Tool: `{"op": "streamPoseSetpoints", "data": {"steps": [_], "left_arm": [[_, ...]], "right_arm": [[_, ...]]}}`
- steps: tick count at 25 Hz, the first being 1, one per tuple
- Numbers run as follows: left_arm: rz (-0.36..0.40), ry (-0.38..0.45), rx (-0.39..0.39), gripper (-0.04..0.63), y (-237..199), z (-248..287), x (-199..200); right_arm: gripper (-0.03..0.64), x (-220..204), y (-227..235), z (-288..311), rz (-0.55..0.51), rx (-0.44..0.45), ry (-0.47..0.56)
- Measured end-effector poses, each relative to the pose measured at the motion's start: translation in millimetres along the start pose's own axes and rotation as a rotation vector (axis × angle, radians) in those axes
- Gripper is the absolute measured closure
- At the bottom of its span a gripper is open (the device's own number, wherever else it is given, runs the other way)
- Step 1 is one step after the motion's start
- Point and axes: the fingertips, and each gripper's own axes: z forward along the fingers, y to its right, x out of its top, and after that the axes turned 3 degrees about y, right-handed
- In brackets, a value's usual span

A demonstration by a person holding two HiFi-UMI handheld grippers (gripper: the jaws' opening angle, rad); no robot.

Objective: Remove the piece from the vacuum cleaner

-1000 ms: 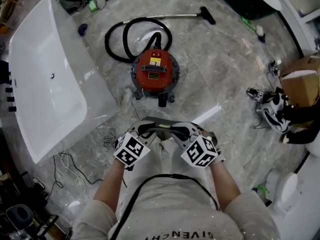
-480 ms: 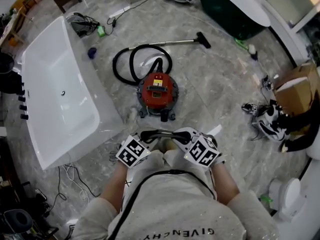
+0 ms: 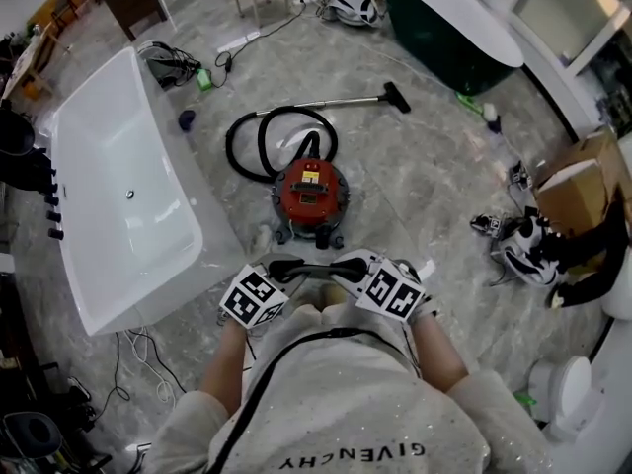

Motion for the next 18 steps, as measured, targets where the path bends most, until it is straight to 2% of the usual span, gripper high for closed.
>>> {"op": "streamPoseSetpoints", "data": {"steps": [9, 18], "left_arm": [[-0.018, -0.022, -0.008, 0.511, 5.8, -11.2, 15.7], [-0.039, -0.022, -0.009, 0.511, 4.9, -21.8, 15.1]], "right_arm": [[0.575, 15.7, -1.1, -13.6, -0.016, 0.050, 0.007], [0.578, 23.7, -7.1, -10.9, -0.050, 0.111, 0.021]]}}
